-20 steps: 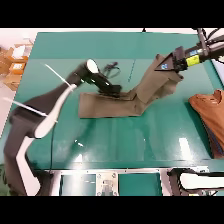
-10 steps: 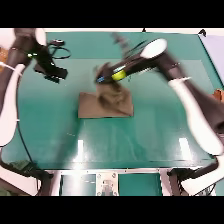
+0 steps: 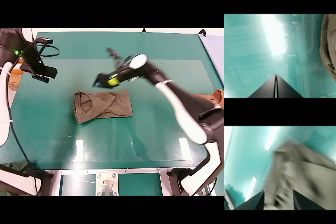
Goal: Fold the shirts.
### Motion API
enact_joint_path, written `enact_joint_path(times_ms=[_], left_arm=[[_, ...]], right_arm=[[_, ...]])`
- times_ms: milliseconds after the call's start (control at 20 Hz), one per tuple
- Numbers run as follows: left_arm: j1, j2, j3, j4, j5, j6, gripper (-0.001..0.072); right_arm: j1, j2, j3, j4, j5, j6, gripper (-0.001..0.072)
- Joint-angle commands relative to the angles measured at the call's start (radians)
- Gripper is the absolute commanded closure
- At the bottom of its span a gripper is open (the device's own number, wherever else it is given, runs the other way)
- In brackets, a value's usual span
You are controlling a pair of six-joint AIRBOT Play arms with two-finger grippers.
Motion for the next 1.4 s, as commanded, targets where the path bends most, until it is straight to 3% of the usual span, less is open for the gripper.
enact_joint_path(times_ms=[0, 150, 400, 600, 650, 700, 800, 850, 1050, 1350], left_arm=[[0.003, 0.002, 0.000, -0.003, -0.010, 0.013, 0.0680], [0.003, 0.002, 0.000, -0.009, -0.006, 0.013, 0.0680], [0.003, 0.002, 0.000, -0.024, 0.000, 0.010, 0.0680], [0.003, 0.002, 0.000, -0.037, 0.001, 0.002, 0.0680], [0.003, 0.002, 0.000, -0.037, 0.000, 0.002, 0.0680], [0.003, 0.002, 0.000, -0.037, 0.000, 0.002, 0.0680], [0.003, 0.002, 0.000, -0.037, -0.002, 0.002, 0.0680], [0.003, 0.002, 0.000, -0.037, -0.002, 0.002, 0.0680], [0.003, 0.002, 0.000, -0.037, -0.014, 0.002, 0.0680], [0.003, 0.002, 0.000, -0.081, -0.009, -0.014, 0.0680]], right_arm=[[-0.264, 0.097, -0.033, -0.090, 0.221, 0.040, 0.0317], [-0.427, 0.158, -0.214, -0.102, 0.222, 0.040, 0.0150], [-0.418, 0.126, -0.536, -0.023, 0.044, -0.033, 0.0151], [-0.296, 0.011, -0.540, 0.182, -0.012, -0.120, 0.0156], [-0.264, -0.012, -0.523, 0.220, -0.018, -0.132, 0.0178], [-0.235, -0.031, -0.501, 0.242, -0.018, -0.134, 0.0305], [-0.199, -0.037, -0.448, 0.248, -0.014, -0.137, 0.0624], [-0.199, -0.028, -0.415, 0.248, 0.000, -0.138, 0.0688], [-0.309, 0.124, -0.224, 0.245, 0.105, -0.123, 0.0694], [-0.727, 0.290, 0.103, 0.161, 0.280, 0.082, 0.0694]])
